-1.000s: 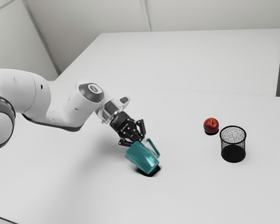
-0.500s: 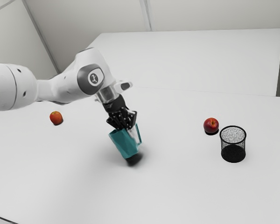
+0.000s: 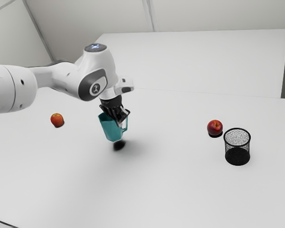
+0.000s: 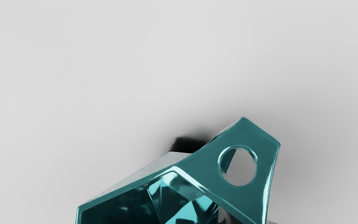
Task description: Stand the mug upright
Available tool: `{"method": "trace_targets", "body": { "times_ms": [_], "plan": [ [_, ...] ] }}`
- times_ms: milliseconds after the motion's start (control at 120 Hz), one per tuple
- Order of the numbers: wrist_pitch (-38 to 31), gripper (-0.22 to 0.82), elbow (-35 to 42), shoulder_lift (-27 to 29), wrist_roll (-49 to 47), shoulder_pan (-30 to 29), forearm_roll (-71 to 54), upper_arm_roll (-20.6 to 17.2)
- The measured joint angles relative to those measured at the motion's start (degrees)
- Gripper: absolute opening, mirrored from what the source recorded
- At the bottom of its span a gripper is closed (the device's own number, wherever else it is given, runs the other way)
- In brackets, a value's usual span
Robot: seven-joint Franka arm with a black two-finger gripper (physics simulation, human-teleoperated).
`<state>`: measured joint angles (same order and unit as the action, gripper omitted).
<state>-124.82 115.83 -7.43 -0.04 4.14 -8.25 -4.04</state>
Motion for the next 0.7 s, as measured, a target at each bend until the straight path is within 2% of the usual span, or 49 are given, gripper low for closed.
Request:
{"method": "trace_targets", "body": {
  "times_ms": [642,700],
  "plan": [
    [-8.4,-0.18,1.5,-4.8,-0.2,-0.1,-1.8,0.3],
    [-8.4,-0.07,1.4,-4.8,-0.1,-0.1,-1.5,0.2]
  ]
}}
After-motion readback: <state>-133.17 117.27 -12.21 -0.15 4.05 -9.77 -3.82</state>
